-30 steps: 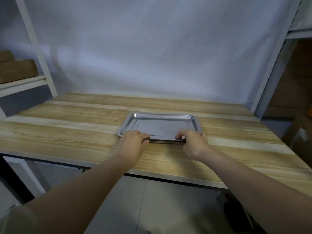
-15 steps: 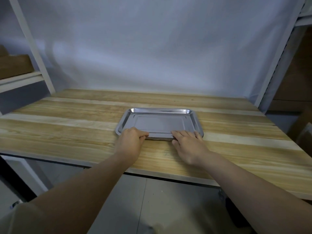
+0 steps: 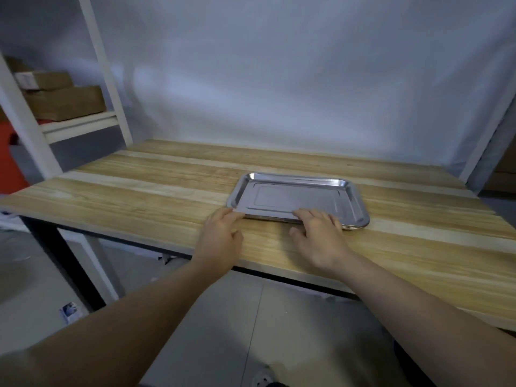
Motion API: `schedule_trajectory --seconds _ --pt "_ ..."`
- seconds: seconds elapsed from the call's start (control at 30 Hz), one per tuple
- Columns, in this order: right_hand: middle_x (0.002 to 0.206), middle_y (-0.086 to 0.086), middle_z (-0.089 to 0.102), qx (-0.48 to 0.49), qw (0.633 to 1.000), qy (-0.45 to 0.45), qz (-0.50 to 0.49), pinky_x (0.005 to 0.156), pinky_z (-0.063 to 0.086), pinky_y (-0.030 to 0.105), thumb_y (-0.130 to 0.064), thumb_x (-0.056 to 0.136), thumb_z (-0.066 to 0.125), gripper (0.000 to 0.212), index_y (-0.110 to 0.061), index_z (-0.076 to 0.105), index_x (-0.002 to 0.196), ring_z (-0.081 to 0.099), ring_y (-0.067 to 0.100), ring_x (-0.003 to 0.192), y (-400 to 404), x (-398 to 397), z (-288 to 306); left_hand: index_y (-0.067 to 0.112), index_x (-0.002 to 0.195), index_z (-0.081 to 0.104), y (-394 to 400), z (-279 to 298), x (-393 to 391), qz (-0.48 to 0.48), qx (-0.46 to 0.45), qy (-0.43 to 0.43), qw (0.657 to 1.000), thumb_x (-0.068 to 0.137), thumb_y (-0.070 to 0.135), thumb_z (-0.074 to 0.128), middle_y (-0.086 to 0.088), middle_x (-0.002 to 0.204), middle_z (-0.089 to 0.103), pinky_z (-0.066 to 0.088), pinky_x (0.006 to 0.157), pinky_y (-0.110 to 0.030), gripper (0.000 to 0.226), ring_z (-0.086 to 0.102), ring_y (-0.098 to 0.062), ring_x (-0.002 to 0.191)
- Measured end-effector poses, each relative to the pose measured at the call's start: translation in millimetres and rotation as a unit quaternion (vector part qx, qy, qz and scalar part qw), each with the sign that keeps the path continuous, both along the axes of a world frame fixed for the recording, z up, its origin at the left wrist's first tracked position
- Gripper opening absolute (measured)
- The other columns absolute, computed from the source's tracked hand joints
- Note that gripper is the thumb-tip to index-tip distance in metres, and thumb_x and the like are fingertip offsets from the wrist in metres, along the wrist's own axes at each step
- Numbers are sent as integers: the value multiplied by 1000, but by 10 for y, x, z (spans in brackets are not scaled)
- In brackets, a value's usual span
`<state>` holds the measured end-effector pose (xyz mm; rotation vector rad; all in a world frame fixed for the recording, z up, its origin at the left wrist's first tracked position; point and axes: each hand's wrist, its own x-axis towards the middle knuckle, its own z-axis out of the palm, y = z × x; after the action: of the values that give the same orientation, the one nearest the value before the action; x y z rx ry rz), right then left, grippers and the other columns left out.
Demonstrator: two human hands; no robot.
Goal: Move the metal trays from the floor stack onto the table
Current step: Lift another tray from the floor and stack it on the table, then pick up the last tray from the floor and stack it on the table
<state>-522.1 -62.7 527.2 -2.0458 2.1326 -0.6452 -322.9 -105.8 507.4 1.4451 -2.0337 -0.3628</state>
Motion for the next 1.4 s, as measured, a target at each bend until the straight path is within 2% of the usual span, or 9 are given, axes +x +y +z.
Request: schedule_trajectory --seconds 0.13,0.33,0.43,0.57,0.73,0.87,1.1,1.23,1.4 --pt "139 -1 49 -40 997 -19 63 111 21 36 -29 96 48 42 -23 49 137 36 19 134 23 502 63 21 128 57 143 18 438 57 -23 37 997 94 13 52 4 133 50 32 101 -21 35 45 -11 122" --pt "130 -1 55 -76 980 -69 169 108 30 36 -21 94 52 34 -21 59 128 41 18 127 65 1294 38 22 118 60 377 -114 1147 143 -59 93 984 95 14 50 6 109 53 50 78 -26 26 55 -9 87" --pt "122 -1 59 -90 968 -91 216 106 36 37 -18 92 55 30 -20 64 120 46 18 120 83 1641 -49 21 116 60 493 -258 1488 184 -57 93 977 95 16 49 5 104 53 46 70 -25 24 55 -13 84" --pt "116 -4 61 -74 953 -110 272 100 39 28 -16 93 55 26 -20 66 117 49 12 115 138 2027 -295 22 115 60 714 -545 1878 218 -20 88 972 96 18 48 5 104 53 53 75 -34 23 56 -13 82" --pt "115 -3 59 -19 945 -110 307 93 34 18 -14 93 54 28 -18 65 119 49 12 116 169 2342 -673 17 112 63 863 -970 2254 263 49 100 958 95 12 47 1 98 53 43 67 -27 24 55 -16 76" --pt "113 -2 59 25 944 -119 306 86 33 14 -13 92 54 28 -17 66 118 50 8 109 141 2468 -1008 15 110 64 959 -1342 2444 289 104 101 946 93 11 49 -1 95 53 41 67 -28 24 54 -18 77" --pt "115 -2 62 132 939 -169 269 88 48 25 -9 91 52 28 -15 69 113 59 11 100 43 2613 -1877 15 111 64 1130 -2185 2658 336 211 125 909 92 11 48 -4 100 56 48 77 -32 25 55 -21 82" --pt "111 -5 60 197 935 -175 236 82 44 19 -6 90 50 29 -16 68 111 57 7 90 -17 2729 -2433 14 112 64 1198 -2705 2762 364 275 135 880 94 17 48 -9 106 60 50 79 -33 24 58 -24 90" --pt "112 -2 62 272 928 -152 204 82 42 20 -8 91 52 29 -15 68 113 58 10 89 -150 2881 -3100 12 111 62 1241 -3342 2867 413 356 199 815 93 12 47 -2 84 58 40 57 -26 24 53 -17 67"
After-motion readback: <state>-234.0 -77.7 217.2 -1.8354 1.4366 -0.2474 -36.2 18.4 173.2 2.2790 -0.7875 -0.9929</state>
